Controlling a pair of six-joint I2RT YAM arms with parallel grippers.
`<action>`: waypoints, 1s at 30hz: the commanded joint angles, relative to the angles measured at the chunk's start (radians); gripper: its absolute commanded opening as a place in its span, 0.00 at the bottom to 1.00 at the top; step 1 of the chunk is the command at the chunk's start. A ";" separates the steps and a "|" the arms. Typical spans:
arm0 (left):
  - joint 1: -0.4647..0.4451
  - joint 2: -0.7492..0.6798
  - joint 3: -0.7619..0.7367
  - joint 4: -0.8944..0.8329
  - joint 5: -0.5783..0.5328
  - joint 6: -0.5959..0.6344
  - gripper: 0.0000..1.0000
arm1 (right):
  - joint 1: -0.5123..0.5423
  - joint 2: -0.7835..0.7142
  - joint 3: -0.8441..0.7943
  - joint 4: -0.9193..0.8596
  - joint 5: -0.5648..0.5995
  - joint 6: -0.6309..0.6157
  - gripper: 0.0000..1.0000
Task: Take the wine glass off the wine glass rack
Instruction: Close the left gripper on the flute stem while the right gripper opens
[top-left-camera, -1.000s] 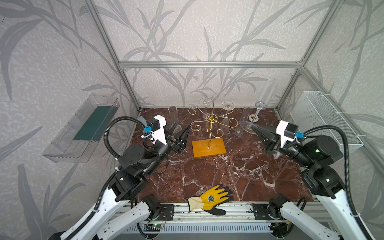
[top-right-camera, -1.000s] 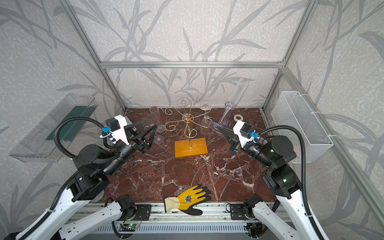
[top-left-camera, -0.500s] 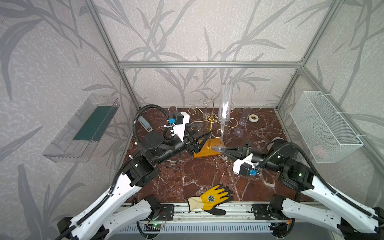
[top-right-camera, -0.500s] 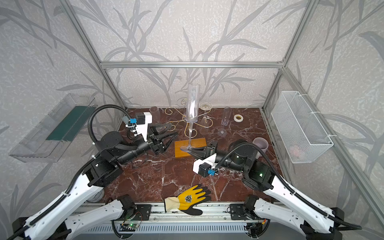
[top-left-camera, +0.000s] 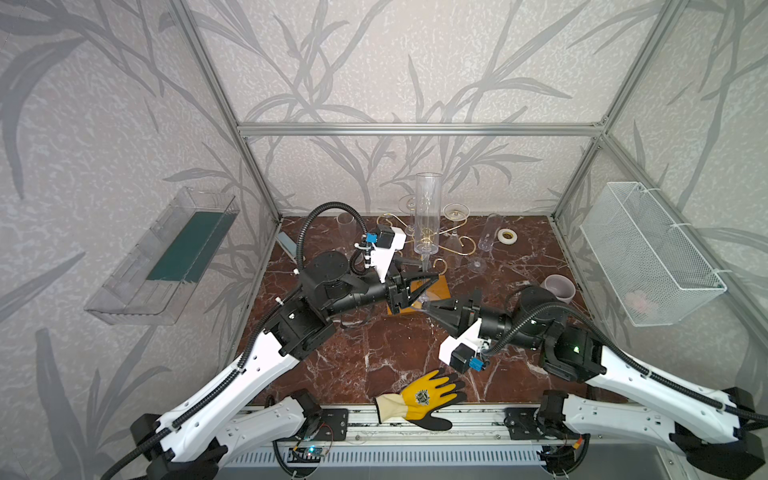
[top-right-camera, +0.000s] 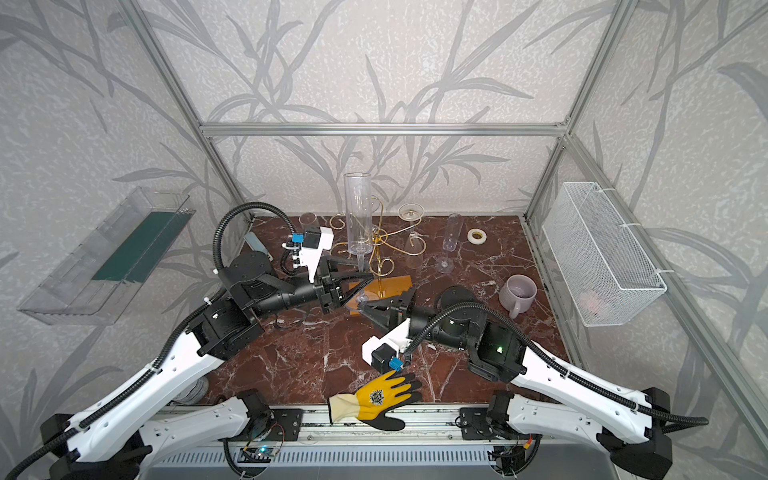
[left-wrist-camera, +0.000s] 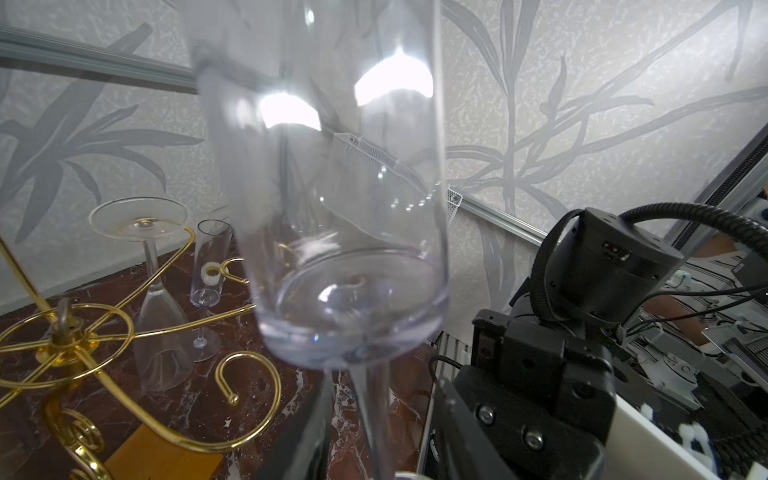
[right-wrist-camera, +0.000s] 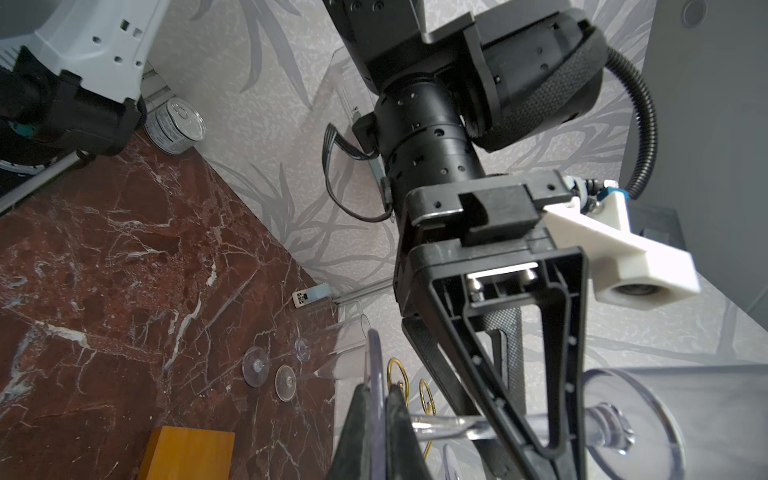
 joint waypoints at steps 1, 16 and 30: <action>0.005 0.004 0.033 0.005 0.019 -0.006 0.33 | 0.017 -0.005 -0.008 0.091 0.057 -0.051 0.00; 0.005 0.010 0.005 0.093 0.017 -0.042 0.00 | 0.047 0.001 -0.041 0.098 0.131 -0.131 0.27; 0.003 -0.132 -0.074 0.060 -0.253 0.252 0.00 | 0.048 0.005 0.261 0.064 0.372 0.662 0.99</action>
